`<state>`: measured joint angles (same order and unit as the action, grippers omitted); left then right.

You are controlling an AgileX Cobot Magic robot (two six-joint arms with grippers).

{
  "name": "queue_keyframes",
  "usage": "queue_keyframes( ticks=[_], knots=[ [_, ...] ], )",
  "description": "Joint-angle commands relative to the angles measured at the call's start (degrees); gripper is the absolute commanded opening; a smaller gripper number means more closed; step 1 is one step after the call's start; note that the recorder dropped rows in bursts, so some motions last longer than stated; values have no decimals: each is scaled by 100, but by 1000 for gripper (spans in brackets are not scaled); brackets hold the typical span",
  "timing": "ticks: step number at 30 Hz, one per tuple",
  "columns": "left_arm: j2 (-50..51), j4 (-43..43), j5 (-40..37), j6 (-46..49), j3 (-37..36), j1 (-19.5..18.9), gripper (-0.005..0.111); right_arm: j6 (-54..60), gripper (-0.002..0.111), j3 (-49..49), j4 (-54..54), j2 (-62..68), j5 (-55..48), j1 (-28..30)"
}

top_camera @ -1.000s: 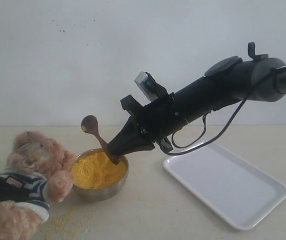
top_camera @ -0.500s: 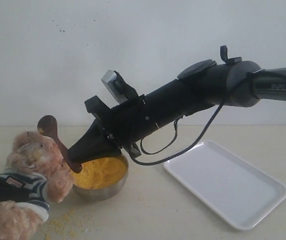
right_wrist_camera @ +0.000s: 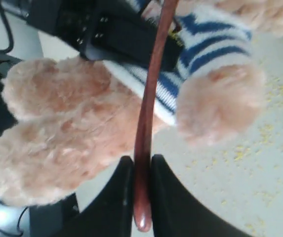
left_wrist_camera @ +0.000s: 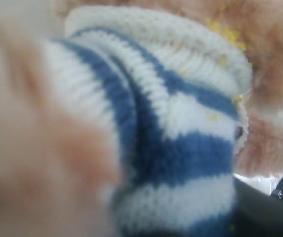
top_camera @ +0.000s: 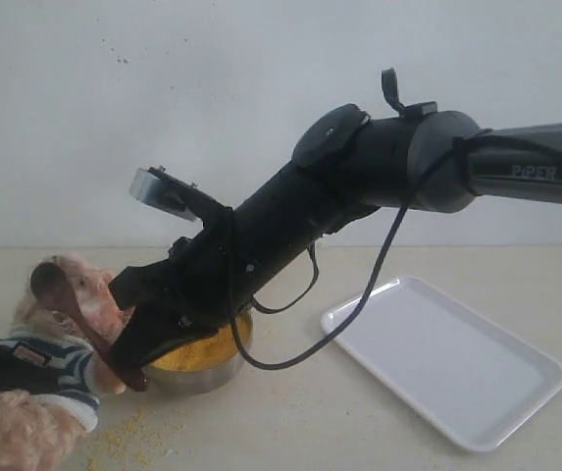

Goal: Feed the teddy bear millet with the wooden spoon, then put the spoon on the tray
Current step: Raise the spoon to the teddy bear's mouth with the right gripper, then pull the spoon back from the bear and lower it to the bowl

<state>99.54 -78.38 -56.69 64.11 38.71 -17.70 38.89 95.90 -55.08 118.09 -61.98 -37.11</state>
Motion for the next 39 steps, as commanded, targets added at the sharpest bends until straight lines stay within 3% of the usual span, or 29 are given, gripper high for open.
queue_keyframes(
  ticks=[1,10,15,20,24,28,34,39],
  knots=[
    [-21,-23,-185,-1,-16,24,4,261,0,6,148,-75,556,-11],
    [-21,-23,-175,-1,-16,24,4,510,0,6,892,-87,251,-25],
    [-21,-66,-153,-1,-16,24,4,-22,0,6,2891,-157,510,-486],
    [-21,-66,-153,-1,-16,24,4,-275,0,6,2906,-381,1026,-654],
    [-21,-130,-152,-1,-16,24,4,-631,0,6,2944,-926,892,-500],
    [-21,-198,-152,-1,-16,24,4,-928,0,6,3100,-1293,-733,-87],
    [-21,-521,-152,71,-16,24,4,-1453,0,-426,3206,-1499,-798,429],
    [-21,-973,166,787,-16,24,4,-1863,0,-1039,3084,-1509,-798,578]
  ],
)
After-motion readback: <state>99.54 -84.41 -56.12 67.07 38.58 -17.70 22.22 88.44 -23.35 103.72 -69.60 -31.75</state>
